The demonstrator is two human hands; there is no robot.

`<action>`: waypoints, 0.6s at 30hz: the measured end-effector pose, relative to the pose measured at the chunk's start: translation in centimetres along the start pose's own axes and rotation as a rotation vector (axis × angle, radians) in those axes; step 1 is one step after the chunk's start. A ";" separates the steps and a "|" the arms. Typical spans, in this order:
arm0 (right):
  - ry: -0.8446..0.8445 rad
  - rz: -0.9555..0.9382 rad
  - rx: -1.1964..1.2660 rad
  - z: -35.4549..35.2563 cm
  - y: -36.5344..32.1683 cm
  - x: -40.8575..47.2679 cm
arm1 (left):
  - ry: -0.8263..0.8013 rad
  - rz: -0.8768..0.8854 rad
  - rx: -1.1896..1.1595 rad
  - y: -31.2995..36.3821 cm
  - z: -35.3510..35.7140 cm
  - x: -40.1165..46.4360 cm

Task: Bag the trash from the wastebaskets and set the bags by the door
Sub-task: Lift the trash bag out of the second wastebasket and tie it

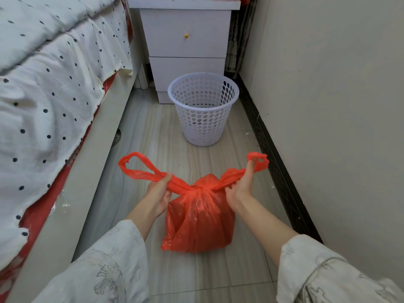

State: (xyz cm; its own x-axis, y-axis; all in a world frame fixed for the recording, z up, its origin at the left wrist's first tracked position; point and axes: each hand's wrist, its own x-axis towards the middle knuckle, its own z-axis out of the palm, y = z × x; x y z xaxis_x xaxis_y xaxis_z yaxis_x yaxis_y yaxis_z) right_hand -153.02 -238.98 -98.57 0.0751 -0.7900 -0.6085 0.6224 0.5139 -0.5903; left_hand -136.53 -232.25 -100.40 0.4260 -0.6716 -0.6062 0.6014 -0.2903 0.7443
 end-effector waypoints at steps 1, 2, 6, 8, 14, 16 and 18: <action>-0.015 -0.025 -0.059 -0.2 0.4 0.3 | -0.007 0.013 -0.012 0.0 0.2 -0.1; -0.032 -0.041 -0.138 -0.4 0.9 0.5 | -0.019 0.016 -0.027 0.0 0.2 -0.2; 0.011 -0.184 -0.505 -0.5 2.4 0.5 | -0.071 0.051 -0.173 -0.2 0.5 -0.5; 0.025 -0.177 -0.453 0.6 2.2 0.4 | -0.103 0.056 -0.247 0.0 1.2 -0.8; -0.020 0.001 -0.153 0.3 0.1 0.2 | -0.116 0.097 -0.145 1.1 1.4 -1.1; -0.071 0.001 -0.257 0.0 -0.9 -0.1 | -0.129 0.146 -0.048 1.8 1.5 -1.1; -0.152 -0.076 -0.505 0.1 -1.4 -0.6 | -0.146 0.186 0.058 1.9 1.9 -1.4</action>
State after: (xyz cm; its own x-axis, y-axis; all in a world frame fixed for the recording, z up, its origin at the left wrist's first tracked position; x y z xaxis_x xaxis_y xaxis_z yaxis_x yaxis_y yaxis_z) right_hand -153.85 -239.22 -97.31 0.1797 -0.8515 -0.4927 0.1810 0.5209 -0.8342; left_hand -137.25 -233.15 -97.55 0.4208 -0.8073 -0.4137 0.4804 -0.1885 0.8566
